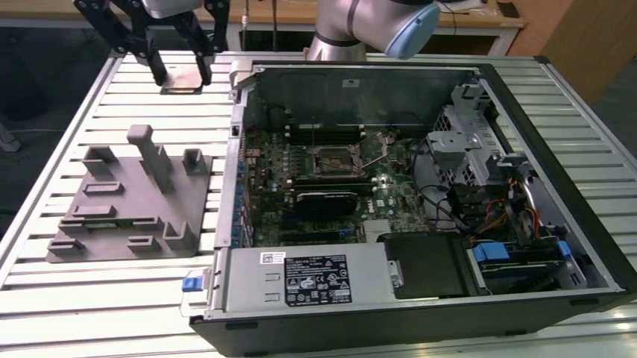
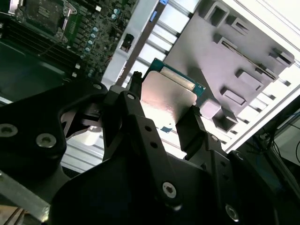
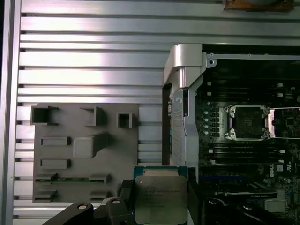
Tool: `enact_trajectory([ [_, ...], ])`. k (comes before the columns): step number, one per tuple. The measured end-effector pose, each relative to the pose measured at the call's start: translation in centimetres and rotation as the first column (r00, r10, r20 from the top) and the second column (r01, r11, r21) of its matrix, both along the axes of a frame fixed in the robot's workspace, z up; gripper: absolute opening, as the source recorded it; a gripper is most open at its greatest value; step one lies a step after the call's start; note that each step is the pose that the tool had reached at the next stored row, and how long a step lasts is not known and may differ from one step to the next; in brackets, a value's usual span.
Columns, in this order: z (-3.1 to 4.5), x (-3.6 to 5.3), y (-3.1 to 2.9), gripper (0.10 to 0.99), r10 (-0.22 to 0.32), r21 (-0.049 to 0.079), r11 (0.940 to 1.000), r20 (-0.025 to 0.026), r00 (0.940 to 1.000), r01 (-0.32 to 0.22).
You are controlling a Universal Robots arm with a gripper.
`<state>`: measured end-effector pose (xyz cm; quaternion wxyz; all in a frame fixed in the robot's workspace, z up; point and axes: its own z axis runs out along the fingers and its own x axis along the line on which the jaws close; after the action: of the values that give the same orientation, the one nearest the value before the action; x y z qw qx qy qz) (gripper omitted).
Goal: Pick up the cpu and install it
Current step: 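Pick up the cpu and move it towards the insertion slot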
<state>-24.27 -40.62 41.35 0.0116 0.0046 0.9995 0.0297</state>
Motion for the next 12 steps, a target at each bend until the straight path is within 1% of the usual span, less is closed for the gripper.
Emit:
enact_trajectory([
  [5,-0.01,1.61,0.0,0.541,0.0,0.0,1.0,-0.0002,1.0,0.0],
  [12,-0.01,4.25,0.0,0.541,0.0,0.0,1.0,-0.0009,1.0,0.0],
])
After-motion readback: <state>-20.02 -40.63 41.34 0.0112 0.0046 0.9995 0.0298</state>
